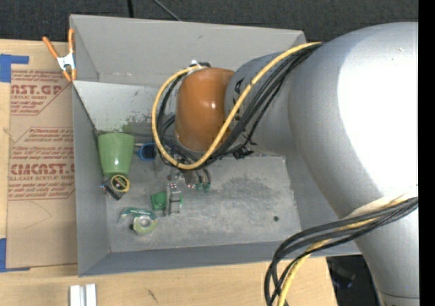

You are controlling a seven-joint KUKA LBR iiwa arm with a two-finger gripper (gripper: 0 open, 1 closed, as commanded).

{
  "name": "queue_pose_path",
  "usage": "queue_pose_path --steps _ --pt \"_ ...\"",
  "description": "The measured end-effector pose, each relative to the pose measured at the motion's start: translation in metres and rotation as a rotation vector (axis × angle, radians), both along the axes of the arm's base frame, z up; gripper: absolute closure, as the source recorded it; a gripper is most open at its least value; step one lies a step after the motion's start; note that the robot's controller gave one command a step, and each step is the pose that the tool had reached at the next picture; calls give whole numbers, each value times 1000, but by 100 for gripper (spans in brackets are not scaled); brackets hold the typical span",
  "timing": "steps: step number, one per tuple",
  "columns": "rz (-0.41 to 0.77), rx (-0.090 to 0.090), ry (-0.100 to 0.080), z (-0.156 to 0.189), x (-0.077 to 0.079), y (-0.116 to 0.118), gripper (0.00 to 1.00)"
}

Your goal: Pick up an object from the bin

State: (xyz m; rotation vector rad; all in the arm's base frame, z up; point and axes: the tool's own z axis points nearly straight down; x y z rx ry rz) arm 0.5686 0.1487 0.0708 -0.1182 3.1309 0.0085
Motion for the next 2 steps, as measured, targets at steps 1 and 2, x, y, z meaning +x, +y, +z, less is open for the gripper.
queue_pose_path --steps 1,2 --pt "-4 -4 8 0 -2 -4 100" --pt "14 -1 -2 135 -11 42 100"
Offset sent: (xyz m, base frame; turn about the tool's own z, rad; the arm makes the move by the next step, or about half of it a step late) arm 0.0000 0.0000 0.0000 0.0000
